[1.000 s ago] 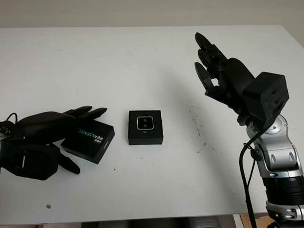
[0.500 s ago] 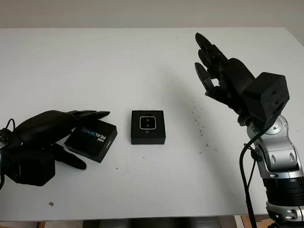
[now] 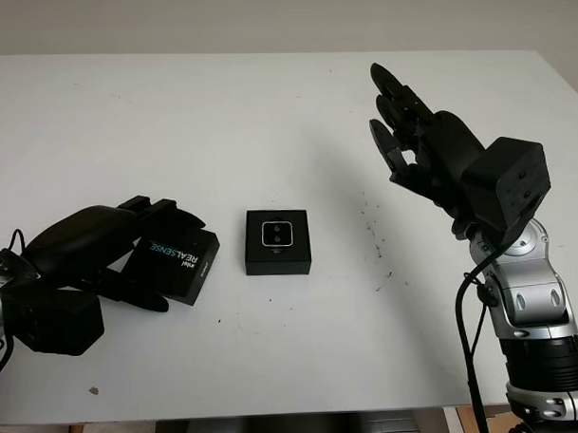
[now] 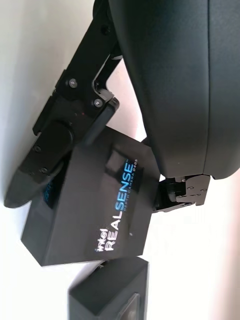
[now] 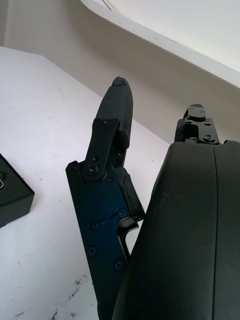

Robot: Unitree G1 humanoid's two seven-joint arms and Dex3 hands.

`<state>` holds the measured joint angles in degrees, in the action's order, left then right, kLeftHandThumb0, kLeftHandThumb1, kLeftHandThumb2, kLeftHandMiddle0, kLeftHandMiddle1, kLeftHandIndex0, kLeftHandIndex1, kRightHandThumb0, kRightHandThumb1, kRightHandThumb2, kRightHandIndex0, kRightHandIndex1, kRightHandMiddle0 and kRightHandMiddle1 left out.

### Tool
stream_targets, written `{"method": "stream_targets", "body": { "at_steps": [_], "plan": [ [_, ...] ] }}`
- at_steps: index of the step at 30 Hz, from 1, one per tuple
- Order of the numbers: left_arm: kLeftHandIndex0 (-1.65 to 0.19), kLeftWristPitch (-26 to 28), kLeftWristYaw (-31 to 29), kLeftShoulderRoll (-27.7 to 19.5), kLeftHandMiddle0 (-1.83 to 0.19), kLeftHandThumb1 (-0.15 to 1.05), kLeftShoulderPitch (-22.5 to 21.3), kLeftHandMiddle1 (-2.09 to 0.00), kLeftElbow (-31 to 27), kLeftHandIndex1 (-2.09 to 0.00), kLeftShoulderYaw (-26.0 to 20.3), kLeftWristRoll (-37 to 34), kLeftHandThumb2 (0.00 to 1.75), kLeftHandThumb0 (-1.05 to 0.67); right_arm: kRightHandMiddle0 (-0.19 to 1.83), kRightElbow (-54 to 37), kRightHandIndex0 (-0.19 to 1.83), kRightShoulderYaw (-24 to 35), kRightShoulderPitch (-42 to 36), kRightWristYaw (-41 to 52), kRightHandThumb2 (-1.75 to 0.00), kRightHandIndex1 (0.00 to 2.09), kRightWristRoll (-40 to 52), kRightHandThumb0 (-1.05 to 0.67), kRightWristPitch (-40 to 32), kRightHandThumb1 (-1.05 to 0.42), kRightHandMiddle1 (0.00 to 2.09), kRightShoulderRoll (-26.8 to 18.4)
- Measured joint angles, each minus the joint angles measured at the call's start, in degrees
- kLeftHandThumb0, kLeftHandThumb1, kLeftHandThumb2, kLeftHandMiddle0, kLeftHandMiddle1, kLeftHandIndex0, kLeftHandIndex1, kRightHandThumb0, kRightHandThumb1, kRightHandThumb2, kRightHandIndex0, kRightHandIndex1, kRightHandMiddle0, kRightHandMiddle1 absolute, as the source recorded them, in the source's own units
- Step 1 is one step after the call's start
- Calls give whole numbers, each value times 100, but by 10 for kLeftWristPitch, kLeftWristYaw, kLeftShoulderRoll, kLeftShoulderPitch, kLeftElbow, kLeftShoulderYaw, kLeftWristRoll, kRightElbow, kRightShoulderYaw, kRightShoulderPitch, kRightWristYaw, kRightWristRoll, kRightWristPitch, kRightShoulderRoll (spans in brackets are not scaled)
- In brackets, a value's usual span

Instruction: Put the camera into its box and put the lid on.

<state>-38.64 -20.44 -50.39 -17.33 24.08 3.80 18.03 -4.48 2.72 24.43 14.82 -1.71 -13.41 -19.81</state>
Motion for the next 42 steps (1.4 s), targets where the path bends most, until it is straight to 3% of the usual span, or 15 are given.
{"method": "stream_targets", "body": {
  "at_steps": [7, 9, 13, 18, 25, 35, 42],
  "plan": [
    [-13, 107, -11, 41, -12, 105, 41, -146, -62, -128, -32, -64, 8, -35, 3, -3, -1, 1, 0, -2, -58, 5, 14, -60, -9, -105, 7, 8],
    [-11, 155, -20, 50, -9, 105, 49, -164, -95, -141, -41, -82, 15, -35, 3, -4, -2, 1, -1, -2, -57, 4, 16, -60, -10, -105, 6, 10],
    [-9, 244, -26, 69, -9, 105, 60, -179, -160, -151, -57, -110, 15, -33, 2, -5, -2, 1, -4, -2, -58, 4, 21, -61, -14, -105, 6, 11],
    [-9, 404, -27, 94, -12, 105, 56, -187, -279, -157, -76, -133, 11, -31, 1, -3, -1, -10, -7, 4, -62, 5, 0, -64, -5, -105, 5, 3],
    [-14, 534, -24, 104, -18, 105, 22, -182, -399, -155, -71, -95, 9, -29, 2, 4, 2, -15, -8, 7, -59, 7, -7, -65, 15, -105, 6, 1],
    [-18, 592, -65, 111, -27, 104, -53, -179, -417, -159, -15, -61, 6, -25, 5, 5, 6, -19, -14, -10, -56, 7, -17, -64, 30, -105, 7, 9],
    [-19, 662, -117, 123, -44, 104, -98, -193, -401, -161, 32, -56, 6, -25, 5, 5, 8, -21, -16, -18, -56, 8, -21, -64, 33, -105, 7, 13]
  ]
}}
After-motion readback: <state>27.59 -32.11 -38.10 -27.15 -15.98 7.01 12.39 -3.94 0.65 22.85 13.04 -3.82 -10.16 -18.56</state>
